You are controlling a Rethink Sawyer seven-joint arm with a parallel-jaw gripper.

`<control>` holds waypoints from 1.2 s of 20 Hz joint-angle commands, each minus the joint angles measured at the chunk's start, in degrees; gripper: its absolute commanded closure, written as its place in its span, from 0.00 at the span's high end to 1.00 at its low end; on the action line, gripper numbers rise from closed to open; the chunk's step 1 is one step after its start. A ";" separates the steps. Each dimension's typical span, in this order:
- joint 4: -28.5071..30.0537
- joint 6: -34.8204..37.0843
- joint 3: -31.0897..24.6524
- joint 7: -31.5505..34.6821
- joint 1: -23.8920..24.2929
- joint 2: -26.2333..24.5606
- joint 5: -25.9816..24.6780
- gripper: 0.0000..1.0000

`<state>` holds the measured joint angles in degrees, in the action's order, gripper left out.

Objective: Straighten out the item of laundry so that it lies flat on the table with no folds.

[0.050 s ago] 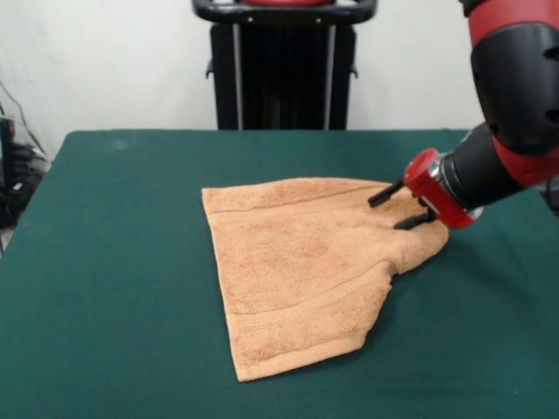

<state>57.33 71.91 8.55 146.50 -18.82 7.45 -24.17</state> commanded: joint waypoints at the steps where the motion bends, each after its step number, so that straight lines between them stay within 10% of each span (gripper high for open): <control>1: 4.47 -17.46 -6.93 14.17 -1.03 -2.36 5.63 1.00; 24: 13.67 -23.86 -7.67 5.89 1.97 3.08 7.48 1.00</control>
<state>64.88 59.32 8.45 146.50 -17.27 12.11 -20.78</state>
